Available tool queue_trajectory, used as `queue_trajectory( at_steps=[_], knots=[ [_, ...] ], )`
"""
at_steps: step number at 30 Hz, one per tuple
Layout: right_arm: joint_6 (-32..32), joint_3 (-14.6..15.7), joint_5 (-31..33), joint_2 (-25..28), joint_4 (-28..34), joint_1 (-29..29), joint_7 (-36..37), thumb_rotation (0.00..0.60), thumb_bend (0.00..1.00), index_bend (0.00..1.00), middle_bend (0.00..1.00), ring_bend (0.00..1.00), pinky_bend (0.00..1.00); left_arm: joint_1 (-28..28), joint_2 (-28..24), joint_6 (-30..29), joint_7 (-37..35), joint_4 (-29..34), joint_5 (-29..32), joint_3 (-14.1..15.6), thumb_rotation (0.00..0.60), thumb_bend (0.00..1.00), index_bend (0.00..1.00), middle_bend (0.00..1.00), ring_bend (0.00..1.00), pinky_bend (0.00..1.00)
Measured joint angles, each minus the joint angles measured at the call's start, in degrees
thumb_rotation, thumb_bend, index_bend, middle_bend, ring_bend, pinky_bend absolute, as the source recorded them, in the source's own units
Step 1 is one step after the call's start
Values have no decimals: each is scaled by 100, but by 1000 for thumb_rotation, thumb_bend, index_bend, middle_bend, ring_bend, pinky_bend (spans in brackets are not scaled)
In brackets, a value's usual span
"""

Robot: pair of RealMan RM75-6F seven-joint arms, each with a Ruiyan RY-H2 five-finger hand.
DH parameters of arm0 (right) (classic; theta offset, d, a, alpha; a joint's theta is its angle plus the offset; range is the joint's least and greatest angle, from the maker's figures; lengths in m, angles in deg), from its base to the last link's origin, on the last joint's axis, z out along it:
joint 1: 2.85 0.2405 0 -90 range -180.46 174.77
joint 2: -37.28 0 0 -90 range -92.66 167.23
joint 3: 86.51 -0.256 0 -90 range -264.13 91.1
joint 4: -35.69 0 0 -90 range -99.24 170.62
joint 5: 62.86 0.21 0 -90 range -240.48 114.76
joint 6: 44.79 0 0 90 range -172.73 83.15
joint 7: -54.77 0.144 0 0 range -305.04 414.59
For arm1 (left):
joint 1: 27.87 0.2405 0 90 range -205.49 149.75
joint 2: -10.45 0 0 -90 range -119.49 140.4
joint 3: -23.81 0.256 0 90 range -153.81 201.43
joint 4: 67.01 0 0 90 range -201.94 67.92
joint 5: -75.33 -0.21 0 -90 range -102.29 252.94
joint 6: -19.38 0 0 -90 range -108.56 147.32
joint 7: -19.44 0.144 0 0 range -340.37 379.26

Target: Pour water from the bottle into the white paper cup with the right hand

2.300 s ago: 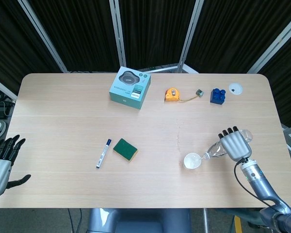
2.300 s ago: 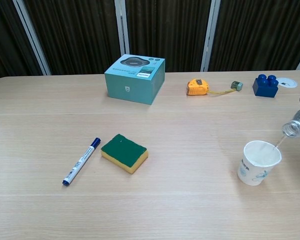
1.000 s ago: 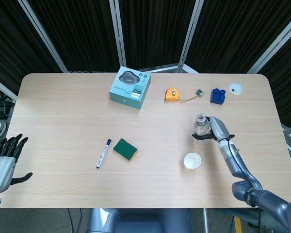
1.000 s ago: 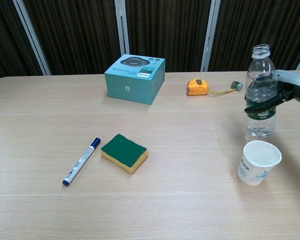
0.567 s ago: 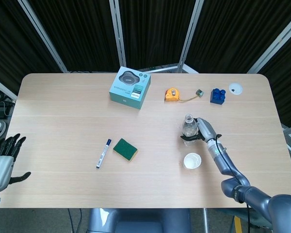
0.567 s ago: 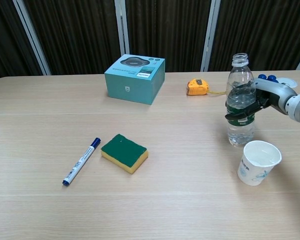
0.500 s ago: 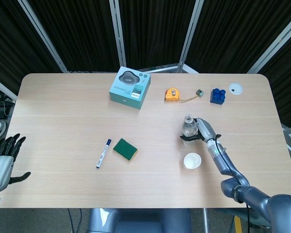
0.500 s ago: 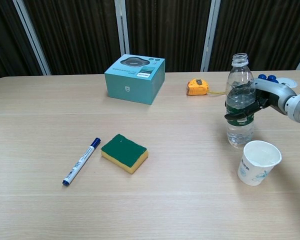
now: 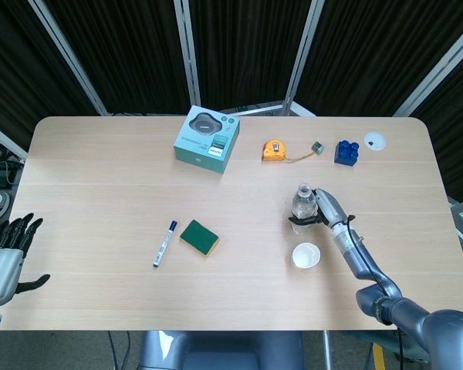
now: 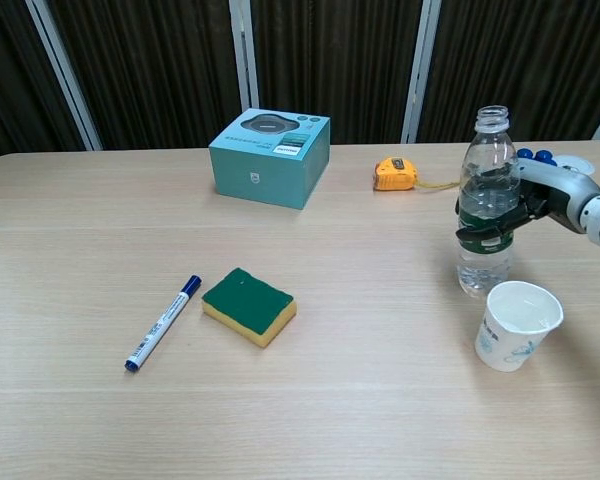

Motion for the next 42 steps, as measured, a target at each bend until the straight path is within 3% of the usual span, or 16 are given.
queue_trajectory(
  at_steps=[12, 15, 17, 19, 23, 31, 42],
  knots=[
    [200, 284, -259, 183, -128, -132, 543, 600, 0, 289, 350, 219, 203, 15, -9, -31, 15, 41, -76, 43, 600, 0, 0, 0, 0, 0],
    [237, 346, -311, 228, -140, -160, 601, 600, 0, 174, 224, 125, 104, 22, -11, -51, 17, 48, -108, 54, 600, 0, 0, 0, 0, 0],
    [256, 401, -357, 273, -131, -173, 631, 600, 0, 49, 74, 26, 11, 24, -12, -57, 12, 52, -126, 61, 600, 0, 0, 0, 0, 0],
    [243, 488, -431, 339, -111, -174, 630, 600, 0, 1, 6, 0, 0, 24, -15, -54, 9, 53, -132, 68, 600, 0, 0, 0, 0, 0],
    [173, 715, -621, 567, -71, -162, 514, 600, 0, 0, 0, 0, 0, 31, -28, -70, 3, 65, -159, 78, 600, 0, 0, 0, 0, 0],
    [362, 819, -661, 863, 72, -291, -160, 600, 0, 0, 0, 0, 0, 74, -79, -156, 11, 115, -214, 95, 600, 0, 0, 0, 0, 0],
    [1531, 857, -552, 1760, 720, -1069, -1930, 600, 0, 0, 0, 0, 0, 212, -101, -583, 45, 127, -497, 96, 600, 0, 0, 0, 0, 0]
  ],
)
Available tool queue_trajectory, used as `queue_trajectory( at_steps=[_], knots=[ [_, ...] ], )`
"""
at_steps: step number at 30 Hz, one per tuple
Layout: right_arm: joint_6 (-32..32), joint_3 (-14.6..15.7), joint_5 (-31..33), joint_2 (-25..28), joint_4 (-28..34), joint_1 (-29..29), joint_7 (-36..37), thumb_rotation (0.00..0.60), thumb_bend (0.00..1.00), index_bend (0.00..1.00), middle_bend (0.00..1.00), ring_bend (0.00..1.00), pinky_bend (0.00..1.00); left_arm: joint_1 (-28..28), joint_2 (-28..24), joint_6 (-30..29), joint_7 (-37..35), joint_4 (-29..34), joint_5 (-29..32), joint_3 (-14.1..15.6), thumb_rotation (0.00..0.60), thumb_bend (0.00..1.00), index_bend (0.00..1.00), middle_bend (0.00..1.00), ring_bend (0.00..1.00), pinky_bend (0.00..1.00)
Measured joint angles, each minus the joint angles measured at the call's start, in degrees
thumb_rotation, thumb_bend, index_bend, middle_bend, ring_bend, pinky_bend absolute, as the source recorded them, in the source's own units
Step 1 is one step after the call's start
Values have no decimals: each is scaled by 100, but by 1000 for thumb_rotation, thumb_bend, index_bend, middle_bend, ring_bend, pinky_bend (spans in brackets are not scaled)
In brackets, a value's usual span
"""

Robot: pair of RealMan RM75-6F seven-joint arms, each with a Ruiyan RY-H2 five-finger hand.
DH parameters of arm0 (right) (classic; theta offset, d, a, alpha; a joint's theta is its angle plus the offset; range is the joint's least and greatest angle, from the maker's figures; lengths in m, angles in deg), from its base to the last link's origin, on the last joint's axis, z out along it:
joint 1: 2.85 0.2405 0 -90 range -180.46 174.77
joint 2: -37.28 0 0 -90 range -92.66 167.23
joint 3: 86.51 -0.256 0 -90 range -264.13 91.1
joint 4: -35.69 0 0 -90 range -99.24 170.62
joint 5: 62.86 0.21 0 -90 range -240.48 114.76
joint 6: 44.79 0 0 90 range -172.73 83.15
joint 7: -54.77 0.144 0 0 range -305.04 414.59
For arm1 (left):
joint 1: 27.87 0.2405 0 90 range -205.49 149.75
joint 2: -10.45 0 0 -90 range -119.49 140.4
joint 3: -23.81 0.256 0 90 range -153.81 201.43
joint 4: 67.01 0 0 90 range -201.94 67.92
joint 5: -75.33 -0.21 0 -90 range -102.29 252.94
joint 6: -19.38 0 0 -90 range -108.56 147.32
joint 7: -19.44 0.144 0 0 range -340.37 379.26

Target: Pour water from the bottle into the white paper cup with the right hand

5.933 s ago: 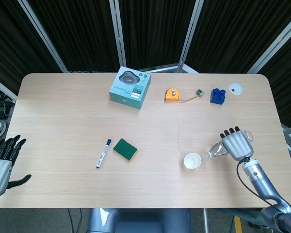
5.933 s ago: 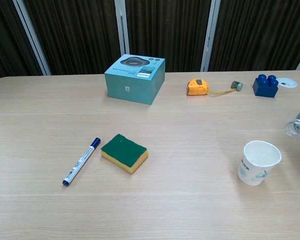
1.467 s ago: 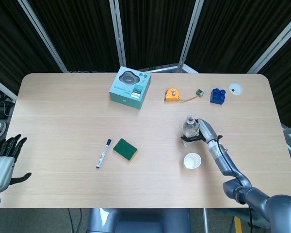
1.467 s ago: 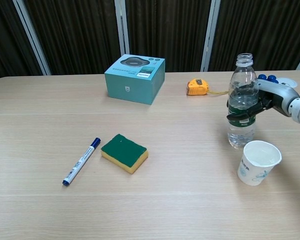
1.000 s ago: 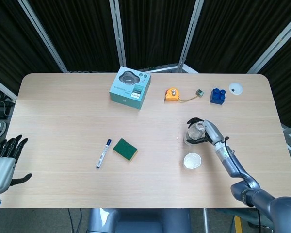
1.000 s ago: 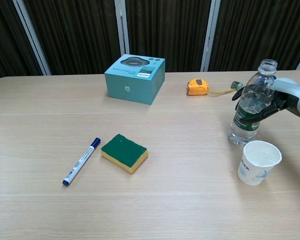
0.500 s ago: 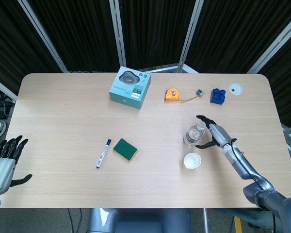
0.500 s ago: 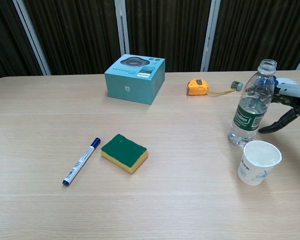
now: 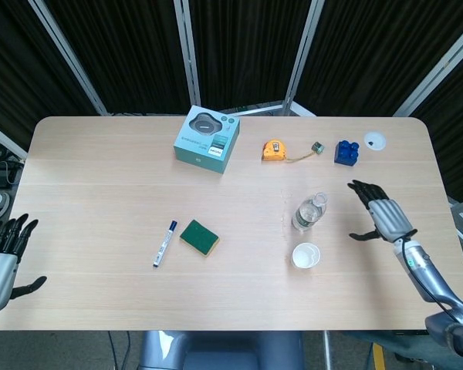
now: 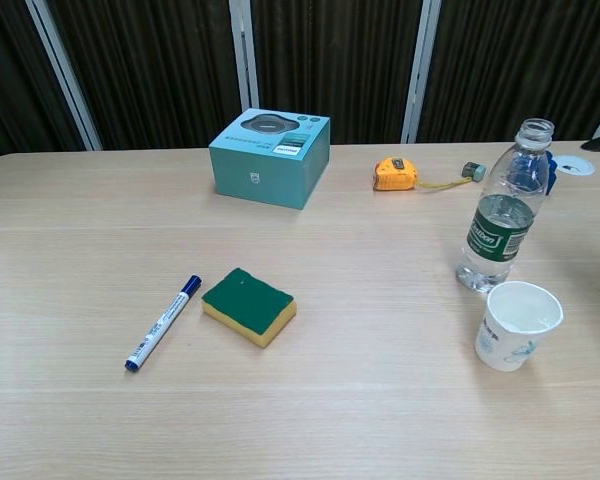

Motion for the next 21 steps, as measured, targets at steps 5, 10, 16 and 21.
queue_trajectory(
  at_steps=[5, 10, 16, 21],
  knots=[
    [807, -65, 230, 400, 665, -581, -925, 600, 0, 0, 0, 0, 0, 29, -42, -88, -160, 38, -146, 9, 600, 0, 0, 0, 0, 0],
    [1476, -134, 433, 814, 1617, -1068, -1609, 600, 0, 0, 0, 0, 0, 31, -79, -152, -353, 25, -245, -1, 600, 0, 0, 0, 0, 0],
    [2208, -150, 460, 1427, 3013, -1601, -2487, 600, 0, 0, 0, 0, 0, -6, -101, -112, -523, -60, -263, -22, 600, 0, 0, 0, 0, 0],
    [2802, -117, 266, 1679, 3608, -1952, -3326, 600, 0, 0, 0, 0, 0, -29, -106, -67, -604, -95, -254, -30, 600, 0, 0, 0, 0, 0]
  ],
)
